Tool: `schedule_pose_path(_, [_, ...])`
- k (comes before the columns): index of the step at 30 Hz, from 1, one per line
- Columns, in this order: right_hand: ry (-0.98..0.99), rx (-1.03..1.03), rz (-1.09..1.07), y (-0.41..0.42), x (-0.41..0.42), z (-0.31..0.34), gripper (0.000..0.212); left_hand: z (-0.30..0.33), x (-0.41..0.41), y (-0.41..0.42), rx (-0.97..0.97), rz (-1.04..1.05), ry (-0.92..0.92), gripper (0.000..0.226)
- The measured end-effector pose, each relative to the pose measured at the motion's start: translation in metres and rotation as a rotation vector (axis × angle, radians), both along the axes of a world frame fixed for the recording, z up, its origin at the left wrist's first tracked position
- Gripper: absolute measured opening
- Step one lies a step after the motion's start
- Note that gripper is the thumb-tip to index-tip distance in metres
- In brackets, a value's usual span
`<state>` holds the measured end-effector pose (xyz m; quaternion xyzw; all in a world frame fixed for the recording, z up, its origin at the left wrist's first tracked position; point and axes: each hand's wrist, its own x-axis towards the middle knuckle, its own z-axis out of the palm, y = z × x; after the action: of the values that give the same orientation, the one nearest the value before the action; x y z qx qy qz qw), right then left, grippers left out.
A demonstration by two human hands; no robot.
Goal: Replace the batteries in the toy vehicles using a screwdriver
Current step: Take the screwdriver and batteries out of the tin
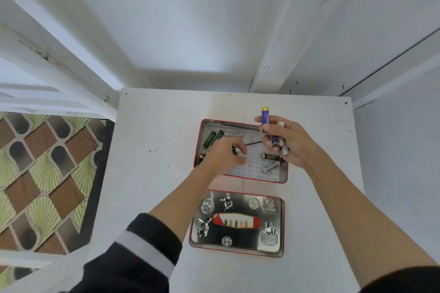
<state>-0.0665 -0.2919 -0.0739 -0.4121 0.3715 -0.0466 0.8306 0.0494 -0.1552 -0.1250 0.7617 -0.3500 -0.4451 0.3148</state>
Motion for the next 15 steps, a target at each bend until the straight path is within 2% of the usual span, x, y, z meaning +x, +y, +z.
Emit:
schedule_pose_path(5, [0.004,-0.042,-0.024,-0.014,-0.009,0.005,0.008,-0.016,-0.026,-0.035,0.035,-0.186,-0.226,0.023])
schedule_pose_path(8, [0.014,-0.057,-0.018,-0.018,-0.011,0.004,0.014,-0.022,-0.037,-0.046,0.059,-0.317,-0.405,0.028])
schedule_pose_path(11, [0.000,-0.057,-0.013,-0.019,-0.011,0.004,0.021,-0.029,-0.043,-0.049,0.065,-0.348,-0.504,0.030])
schedule_pose_path(13, [-0.015,-0.033,-0.017,-0.018,-0.010,0.005,0.017,-0.030,-0.045,-0.049,0.059,-0.320,-0.521,0.028])
schedule_pose_path(15, [-0.034,0.008,-0.031,-0.016,-0.007,0.005,0.013,-0.028,-0.043,-0.046,0.032,-0.201,-0.406,0.024])
